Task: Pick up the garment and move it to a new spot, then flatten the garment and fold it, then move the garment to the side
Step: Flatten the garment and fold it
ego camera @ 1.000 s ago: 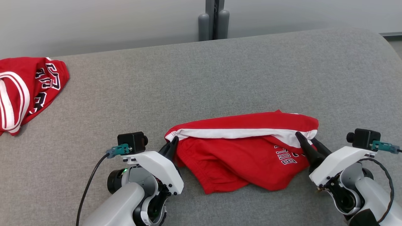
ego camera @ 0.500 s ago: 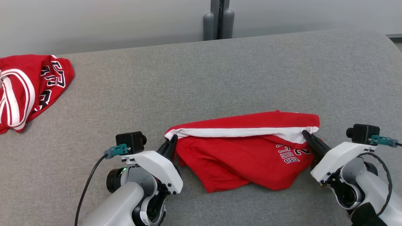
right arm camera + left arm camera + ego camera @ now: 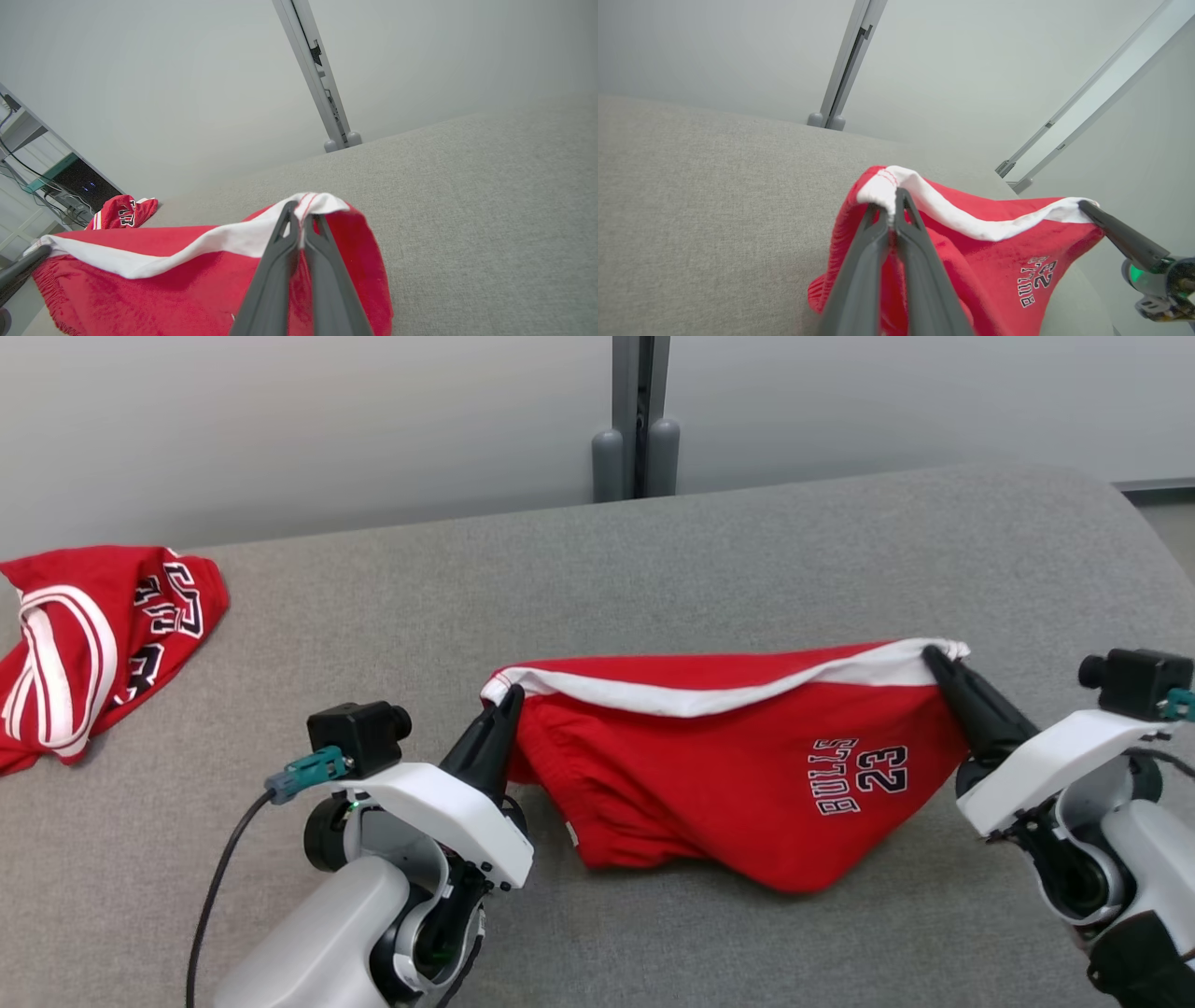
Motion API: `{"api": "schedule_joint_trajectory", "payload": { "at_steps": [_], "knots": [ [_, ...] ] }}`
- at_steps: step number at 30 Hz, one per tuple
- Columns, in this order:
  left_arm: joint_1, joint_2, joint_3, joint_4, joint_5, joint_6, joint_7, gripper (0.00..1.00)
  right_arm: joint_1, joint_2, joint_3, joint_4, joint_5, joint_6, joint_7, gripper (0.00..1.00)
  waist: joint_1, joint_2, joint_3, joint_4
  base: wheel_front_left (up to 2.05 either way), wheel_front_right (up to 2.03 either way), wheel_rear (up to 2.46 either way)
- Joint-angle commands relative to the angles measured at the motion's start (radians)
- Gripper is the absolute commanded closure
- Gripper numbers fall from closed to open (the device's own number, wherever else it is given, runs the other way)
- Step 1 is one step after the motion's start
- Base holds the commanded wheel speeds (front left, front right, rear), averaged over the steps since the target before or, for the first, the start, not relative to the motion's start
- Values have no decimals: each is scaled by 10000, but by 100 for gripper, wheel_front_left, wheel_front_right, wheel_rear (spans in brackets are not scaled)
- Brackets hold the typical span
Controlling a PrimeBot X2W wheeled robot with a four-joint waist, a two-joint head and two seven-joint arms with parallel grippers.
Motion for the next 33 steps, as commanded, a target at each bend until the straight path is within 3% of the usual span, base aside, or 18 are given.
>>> {"api": "schedule_joint_trajectory", "payload": {
  "at_steps": [1, 12, 17, 20, 26, 29, 33],
  "knots": [
    [-80, 160, 150, -257, 19, -47, -128, 100, 123, -253, -156, -401, 31, 2, -38, 100, -1, 0, -227, -65, 0, 0, 0],
    [290, 1076, 901, -2405, -419, 107, -63, 100, 975, -1043, -1517, -3233, -261, 2, 702, 100, -1, 0, -1206, -197, 0, 0, 0],
    [-4, 1668, 1246, -3634, -591, 314, 407, 100, 1390, -992, -2504, -4616, -509, 2, 1475, 100, -1, 0, -1418, -246, 0, 0, 0],
    [-763, 2183, 1218, -3791, -287, 480, 1047, 100, 1210, -601, -2944, -5126, -785, 4, 2308, 100, -1, 0, -1381, -262, 0, 0, 0],
    [-2628, 2290, 811, -2393, 186, 218, 2274, 100, -263, 244, -2838, -4206, -1518, 4, 3126, 100, -1, 0, -853, -274, 0, 0, 0],
    [-3894, 2103, 754, -1273, 447, -9, 2637, 100, -1631, 722, -2798, -3246, -2051, 4, 3014, 100, -1, 0, -230, -329, 0, 0, 0],
    [-5932, 1746, 960, 301, 1000, -493, 2372, 100, -3987, 1426, -2666, -1834, -2880, 2, 2393, 100, -1, 0, 801, -519, 0, 0, 0]
  ]
}}
